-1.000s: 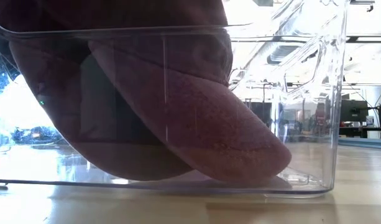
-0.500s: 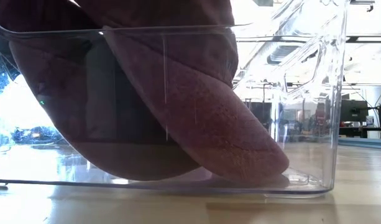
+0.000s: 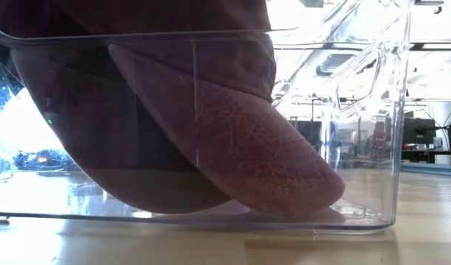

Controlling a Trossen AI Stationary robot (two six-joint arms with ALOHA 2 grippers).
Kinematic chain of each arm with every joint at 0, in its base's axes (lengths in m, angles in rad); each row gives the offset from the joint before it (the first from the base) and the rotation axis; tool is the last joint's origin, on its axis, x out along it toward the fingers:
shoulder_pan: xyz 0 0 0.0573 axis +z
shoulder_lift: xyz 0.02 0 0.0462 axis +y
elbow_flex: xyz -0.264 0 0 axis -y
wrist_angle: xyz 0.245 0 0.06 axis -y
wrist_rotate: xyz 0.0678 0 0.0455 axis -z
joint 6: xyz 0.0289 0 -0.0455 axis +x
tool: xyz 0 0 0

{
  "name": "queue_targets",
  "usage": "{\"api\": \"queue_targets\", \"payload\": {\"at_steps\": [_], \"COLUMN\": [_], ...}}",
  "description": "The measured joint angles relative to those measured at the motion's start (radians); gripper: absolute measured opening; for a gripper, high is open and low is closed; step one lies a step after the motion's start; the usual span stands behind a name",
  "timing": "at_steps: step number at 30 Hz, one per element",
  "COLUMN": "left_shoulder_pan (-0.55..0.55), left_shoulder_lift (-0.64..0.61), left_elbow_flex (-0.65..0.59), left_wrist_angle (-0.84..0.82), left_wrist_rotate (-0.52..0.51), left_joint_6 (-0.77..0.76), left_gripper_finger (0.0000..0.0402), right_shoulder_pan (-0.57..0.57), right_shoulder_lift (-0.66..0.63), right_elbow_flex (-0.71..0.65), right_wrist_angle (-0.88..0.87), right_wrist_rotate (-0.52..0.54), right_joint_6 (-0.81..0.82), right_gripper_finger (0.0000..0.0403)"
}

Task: Pick & Place hat
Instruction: Put the red cap into the right transparent bin, then put the blue cap into the left transparent bin

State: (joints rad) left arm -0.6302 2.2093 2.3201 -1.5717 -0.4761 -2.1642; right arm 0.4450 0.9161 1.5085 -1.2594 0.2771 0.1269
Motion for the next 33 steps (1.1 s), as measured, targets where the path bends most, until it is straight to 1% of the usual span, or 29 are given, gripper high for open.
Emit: {"api": "queue_targets", "payload": {"at_steps": [3,6,9,11,13,16,17,18,19,21,22,23,25,26,28,29,31,33], "left_shoulder_pan": [0.022,0.035,0.053,0.06,0.075,0.083,0.083,0.082,0.082,0.084,0.087,0.098,0.133,0.147,0.171,0.184,0.202,0.203], "left_shoulder_lift": [0.0,-0.015,-0.054,-0.081,-0.103,-0.135,-0.146,-0.155,-0.158,-0.157,-0.15,-0.139,-0.087,-0.061,-0.009,0.016,0.047,0.054], "left_elbow_flex": [-0.001,-0.002,-0.001,-0.001,0.0,-0.001,-0.001,0.001,0.004,0.004,0.003,0.004,0.007,0.006,-0.003,-0.003,0.003,0.0], "left_wrist_angle": [0.001,0.001,-0.001,0.001,0.0,0.001,0.002,0.011,0.037,0.142,0.194,0.242,0.332,0.35,0.319,0.321,0.288,0.177], "left_wrist_rotate": [0.02,0.041,0.148,0.197,0.225,0.262,0.26,0.237,0.18,0.059,0.022,0.016,0.048,0.073,0.135,0.177,0.273,0.326], "left_joint_6": [0.054,0.137,0.217,0.257,0.288,0.302,0.301,0.294,0.29,0.308,0.335,0.37,0.429,0.441,0.456,0.46,0.459,0.457], "left_gripper_finger": [0.0045,0.01,0.0149,0.0167,0.0172,0.0167,0.0162,0.0157,0.0149,0.0131,0.0119,0.0105,0.0073,0.0055,0.0021,0.0011,0.0009,0.0017], "right_shoulder_pan": [0.0,0.0,0.0,0.0,0.0,0.0,0.0,0.0,0.0,0.0,0.0,0.0,0.0,0.0,0.0,0.0,0.0,0.0], "right_shoulder_lift": [0.0,-0.001,-0.001,-0.001,-0.002,-0.01,-0.01,-0.014,-0.019,-0.023,-0.024,-0.027,-0.029,-0.03,-0.031,-0.031,-0.033,-0.033], "right_elbow_flex": [0.0,0.0,0.0,0.0,0.0,0.0,0.0,0.0,0.0,0.0,0.0,0.0,0.0,0.0,0.0,0.0,0.0,0.0], "right_wrist_angle": [0.0,0.0,0.0,0.0,0.0,0.0,0.0,0.0,0.0,0.0,0.0,0.0,0.0,0.0,0.0,0.0,0.0,0.0], "right_wrist_rotate": [-0.005,-0.031,-0.05,-0.05,-0.05,-0.05,-0.05,-0.05,-0.05,-0.049,-0.045,-0.04,-0.038,-0.037,-0.037,-0.037,-0.042,-0.042], "right_joint_6": [-0.005,-0.005,-0.005,-0.005,-0.005,-0.005,-0.005,-0.005,-0.005,-0.005,-0.005,-0.005,-0.004,0.0,0.0,0.001,0.002,0.003], "right_gripper_finger": [0.0172,0.0173,0.0173,0.0172,0.0173,0.0174,0.0173,0.0172,0.0172,0.0173,0.0174,0.0174,0.0173,0.0172,0.0172,0.0173,0.0174,0.0173]}}
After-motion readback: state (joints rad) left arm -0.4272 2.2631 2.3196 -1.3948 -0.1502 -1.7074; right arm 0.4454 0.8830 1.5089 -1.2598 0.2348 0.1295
